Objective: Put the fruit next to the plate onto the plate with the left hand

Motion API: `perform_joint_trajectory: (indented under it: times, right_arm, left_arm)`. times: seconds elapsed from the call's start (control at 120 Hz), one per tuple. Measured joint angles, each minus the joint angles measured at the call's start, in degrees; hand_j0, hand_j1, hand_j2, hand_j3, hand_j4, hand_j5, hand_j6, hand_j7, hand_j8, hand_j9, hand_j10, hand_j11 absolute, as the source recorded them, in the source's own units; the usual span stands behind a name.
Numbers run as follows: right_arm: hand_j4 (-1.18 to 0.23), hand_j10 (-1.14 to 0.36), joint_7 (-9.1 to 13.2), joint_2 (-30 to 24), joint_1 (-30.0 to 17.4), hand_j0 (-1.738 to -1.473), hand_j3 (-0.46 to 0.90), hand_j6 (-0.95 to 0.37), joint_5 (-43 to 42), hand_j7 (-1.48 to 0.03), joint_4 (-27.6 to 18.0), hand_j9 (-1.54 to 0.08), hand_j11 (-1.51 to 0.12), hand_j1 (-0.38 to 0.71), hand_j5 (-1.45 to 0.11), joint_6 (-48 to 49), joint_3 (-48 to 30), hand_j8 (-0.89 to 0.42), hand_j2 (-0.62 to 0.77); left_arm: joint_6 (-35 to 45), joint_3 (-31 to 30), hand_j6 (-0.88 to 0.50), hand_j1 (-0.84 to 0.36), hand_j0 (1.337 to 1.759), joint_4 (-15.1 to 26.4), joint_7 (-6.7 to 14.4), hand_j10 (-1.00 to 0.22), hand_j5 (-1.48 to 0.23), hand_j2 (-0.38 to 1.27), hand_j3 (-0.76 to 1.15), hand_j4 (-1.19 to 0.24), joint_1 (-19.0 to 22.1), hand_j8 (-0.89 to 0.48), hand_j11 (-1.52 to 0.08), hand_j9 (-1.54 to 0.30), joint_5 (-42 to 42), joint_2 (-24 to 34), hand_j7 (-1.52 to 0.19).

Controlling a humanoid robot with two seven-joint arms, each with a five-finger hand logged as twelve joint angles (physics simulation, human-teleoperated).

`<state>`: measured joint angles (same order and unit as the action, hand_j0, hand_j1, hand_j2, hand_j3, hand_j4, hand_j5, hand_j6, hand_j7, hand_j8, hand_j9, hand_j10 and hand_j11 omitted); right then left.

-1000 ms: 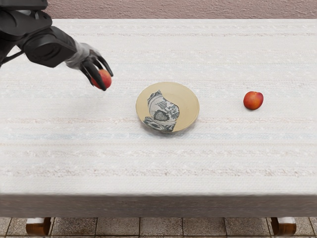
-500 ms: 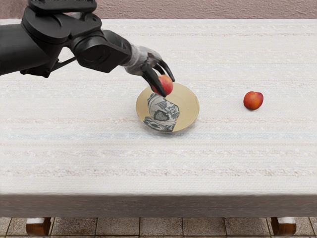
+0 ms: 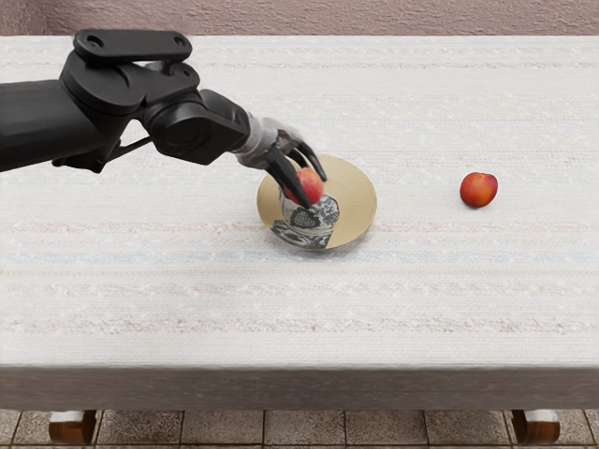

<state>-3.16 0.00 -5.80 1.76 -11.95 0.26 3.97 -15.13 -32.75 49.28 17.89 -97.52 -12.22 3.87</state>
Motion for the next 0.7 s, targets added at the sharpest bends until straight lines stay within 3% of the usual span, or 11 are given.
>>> perform_joint_trajectory:
  times: [0.233, 0.35, 0.433, 0.558, 0.642, 0.7]
  right_arm:
    - [-0.02, -0.02, 0.0, 0.0, 0.0, -1.658, 0.00, -0.02, 0.0, -0.03, 0.0, -0.03, -0.03, -0.32, -0.03, 0.0, 0.0, -0.02, 0.00]
    - [-0.02, -0.02, 0.0, 0.0, 0.0, -1.658, 0.00, -0.02, 0.0, -0.03, 0.0, -0.03, -0.03, -0.32, -0.03, 0.0, 0.0, -0.02, 0.00]
    - [-0.02, -0.02, 0.0, 0.0, 0.0, -1.658, 0.00, -0.02, 0.0, -0.03, 0.0, -0.03, -0.03, -0.32, -0.03, 0.0, 0.0, -0.02, 0.00]
    - [-0.02, -0.02, 0.0, 0.0, 0.0, -1.658, 0.00, -0.02, 0.0, -0.03, 0.0, -0.03, -0.03, -0.32, -0.03, 0.0, 0.0, -0.02, 0.00]
    - [-0.02, -0.02, 0.0, 0.0, 0.0, -1.658, 0.00, -0.02, 0.0, -0.03, 0.0, -0.03, -0.03, -0.32, -0.03, 0.0, 0.0, -0.02, 0.00]
    - [-0.02, -0.02, 0.0, 0.0, 0.0, -1.658, 0.00, -0.02, 0.0, -0.03, 0.0, -0.03, -0.03, -0.32, -0.03, 0.0, 0.0, -0.02, 0.00]
  left_arm:
    - [0.4, 0.0, -0.25, -0.04, 1.656, -0.1, 0.0, -0.34, -0.45, 0.10, 0.00, -0.35, 0.8, -0.25, -0.47, -0.47, 0.7, -0.1, -0.47]
    - [2.0, 0.1, -0.15, 0.11, 1.657, -0.2, 0.0, -0.20, -0.27, 0.06, 0.00, -0.21, -1.1, -0.15, -0.28, -0.28, 0.6, 1.4, -0.28]
    - [1.4, -0.2, -0.10, 0.19, 1.657, -0.2, 0.0, -0.14, -0.18, 0.04, 0.00, -0.14, -2.7, -0.10, -0.19, -0.19, -0.4, 9.7, -0.19]
    - [-12.0, -2.1, -0.06, 0.26, 1.658, 0.0, 0.2, -0.07, -0.10, 0.02, 0.00, -0.08, -1.7, -0.06, -0.10, -0.10, -2.3, 26.1, -0.10]
    - [-16.3, -4.8, -0.04, 0.29, 1.658, 1.2, 0.3, -0.05, -0.07, 0.01, 0.00, -0.05, 1.5, -0.04, -0.07, -0.07, -2.8, 34.3, -0.07]
    - [-17.9, -5.6, -0.03, 0.31, 1.658, 2.6, 0.2, -0.04, -0.05, 0.01, 0.00, -0.04, 3.1, -0.03, -0.05, -0.05, -2.9, 36.3, -0.05]
